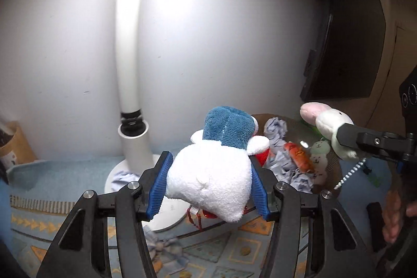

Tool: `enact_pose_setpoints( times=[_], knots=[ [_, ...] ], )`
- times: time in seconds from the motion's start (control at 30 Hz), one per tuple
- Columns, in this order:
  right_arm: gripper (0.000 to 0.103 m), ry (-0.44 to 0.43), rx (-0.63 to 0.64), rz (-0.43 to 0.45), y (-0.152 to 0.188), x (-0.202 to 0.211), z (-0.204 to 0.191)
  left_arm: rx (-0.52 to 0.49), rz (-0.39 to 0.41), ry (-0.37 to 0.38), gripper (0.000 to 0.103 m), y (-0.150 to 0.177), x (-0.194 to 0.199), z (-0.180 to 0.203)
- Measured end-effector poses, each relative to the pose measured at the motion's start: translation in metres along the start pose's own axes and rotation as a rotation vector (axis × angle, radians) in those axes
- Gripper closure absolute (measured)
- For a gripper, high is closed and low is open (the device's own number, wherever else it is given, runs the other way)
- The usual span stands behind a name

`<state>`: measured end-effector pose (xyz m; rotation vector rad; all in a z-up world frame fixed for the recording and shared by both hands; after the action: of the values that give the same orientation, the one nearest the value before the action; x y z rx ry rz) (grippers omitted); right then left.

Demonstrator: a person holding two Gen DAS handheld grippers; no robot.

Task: Organize objects
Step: 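Carry both plush toys to the amber bowl and release them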

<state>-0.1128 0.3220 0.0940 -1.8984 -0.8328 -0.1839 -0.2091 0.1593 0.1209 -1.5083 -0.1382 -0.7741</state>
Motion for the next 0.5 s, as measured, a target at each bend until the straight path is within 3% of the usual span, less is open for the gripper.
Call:
enact_pose_setpoints(
  times=[0.07, 0.2, 0.23, 0.27, 0.33, 0.4, 0.43, 0.5],
  knots=[
    [0.041, 0.057, 0.020, -0.007, -0.013, 0.005, 0.013, -0.032, 0.007, 0.021, 0.049, -0.009, -0.007, 0.024],
    [0.040, 0.241, 0.033, -0.102, -0.012, 0.000, 0.059, -0.097, -0.019, 0.046, 0.043, -0.011, -0.034, 0.067],
    [0.031, 0.282, 0.042, -0.129, -0.008, -0.003, 0.072, -0.113, -0.035, 0.026, 0.026, -0.008, -0.043, 0.074],
    [0.015, 0.321, 0.048, -0.154, -0.005, -0.006, 0.084, -0.125, -0.060, 0.003, 0.000, -0.004, -0.053, 0.078],
    [0.000, 0.367, 0.031, -0.196, 0.003, -0.011, 0.105, -0.102, -0.182, 0.047, 0.000, 0.016, -0.078, 0.086],
    [0.000, 0.342, -0.002, -0.172, 0.006, -0.008, 0.112, -0.012, -0.318, 0.169, 0.000, 0.037, -0.099, 0.093],
    [0.000, 0.326, -0.016, -0.149, 0.006, -0.004, 0.113, 0.016, -0.338, 0.208, 0.000, 0.044, -0.101, 0.094],
    [0.000, 0.302, -0.042, -0.118, 0.002, -0.001, 0.110, 0.015, -0.333, 0.165, 0.000, 0.050, -0.104, 0.086]
  ],
)
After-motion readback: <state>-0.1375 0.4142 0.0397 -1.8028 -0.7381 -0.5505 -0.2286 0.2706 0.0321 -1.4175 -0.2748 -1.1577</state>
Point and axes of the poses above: each gripper's, at about its wrist camera, not at the fingertips, and x roughly against the way its jaws point, z to its right, y to its underside, the point moved 10 cm from there along -x, roughly the way its jaws point, and after that the axes turned 4 degrees about -y, right-handed, at the moved point
